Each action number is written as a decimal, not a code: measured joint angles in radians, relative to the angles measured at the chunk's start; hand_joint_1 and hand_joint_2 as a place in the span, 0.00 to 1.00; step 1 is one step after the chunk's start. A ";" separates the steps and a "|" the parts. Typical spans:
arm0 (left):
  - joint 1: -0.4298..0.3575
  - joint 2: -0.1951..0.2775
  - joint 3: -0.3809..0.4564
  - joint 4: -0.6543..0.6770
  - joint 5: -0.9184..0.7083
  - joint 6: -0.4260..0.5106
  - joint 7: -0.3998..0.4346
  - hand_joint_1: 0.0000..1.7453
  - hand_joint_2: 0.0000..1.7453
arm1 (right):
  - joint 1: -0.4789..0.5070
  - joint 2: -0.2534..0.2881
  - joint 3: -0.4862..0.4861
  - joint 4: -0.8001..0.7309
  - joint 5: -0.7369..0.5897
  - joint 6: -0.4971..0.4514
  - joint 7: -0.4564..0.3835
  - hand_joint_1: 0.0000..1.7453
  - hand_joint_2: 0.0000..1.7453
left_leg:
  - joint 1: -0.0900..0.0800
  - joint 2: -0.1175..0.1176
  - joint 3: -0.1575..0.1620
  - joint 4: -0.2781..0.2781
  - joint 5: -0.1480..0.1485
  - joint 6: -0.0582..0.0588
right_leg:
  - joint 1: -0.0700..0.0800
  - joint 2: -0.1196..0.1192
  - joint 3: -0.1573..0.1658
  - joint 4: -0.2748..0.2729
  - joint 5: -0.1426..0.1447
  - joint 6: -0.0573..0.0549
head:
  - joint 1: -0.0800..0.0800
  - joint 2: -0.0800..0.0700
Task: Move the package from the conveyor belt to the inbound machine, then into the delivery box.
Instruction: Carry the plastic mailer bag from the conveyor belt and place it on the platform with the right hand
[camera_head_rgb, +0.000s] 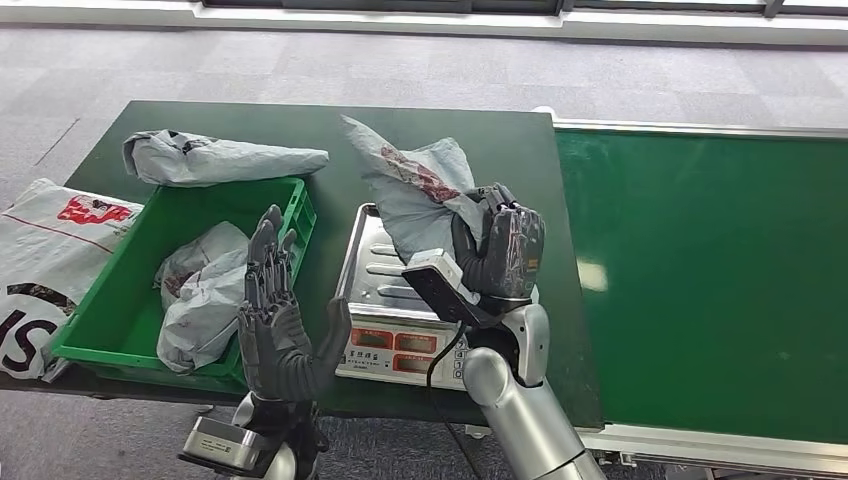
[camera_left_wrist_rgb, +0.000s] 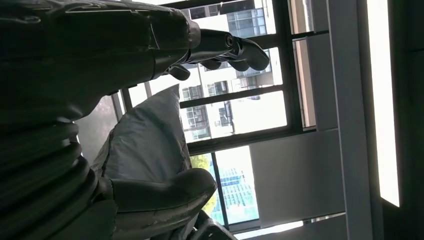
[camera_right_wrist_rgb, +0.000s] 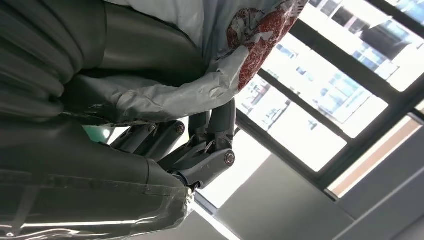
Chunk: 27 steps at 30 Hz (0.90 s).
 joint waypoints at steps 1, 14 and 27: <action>0.000 0.002 -0.004 0.003 0.000 0.005 -0.001 0.00 1.00 | -0.009 -0.001 -0.001 0.030 -0.010 -0.012 -0.005 1.00 1.00 | 0.000 0.000 0.000 0.000 0.000 0.000 | 0.000 0.000 0.000 0.000 0.000 0.000 | 0.000 0.000; -0.006 0.013 -0.031 0.041 0.018 0.013 -0.008 0.00 1.00 | -0.069 -0.012 -0.027 0.304 -0.016 -0.088 -0.024 1.00 1.00 | 0.000 0.000 0.000 0.000 -0.001 0.000 | -0.001 0.000 -0.001 0.000 0.000 0.000 | 0.000 0.000; -0.006 0.015 -0.032 0.068 0.015 0.005 -0.009 0.00 1.00 | -0.100 -0.012 -0.090 0.419 0.021 0.037 0.000 0.00 1.00 | 0.000 0.001 0.000 0.000 -0.001 0.000 | 0.000 0.001 -0.001 0.000 0.000 0.000 | 0.000 0.000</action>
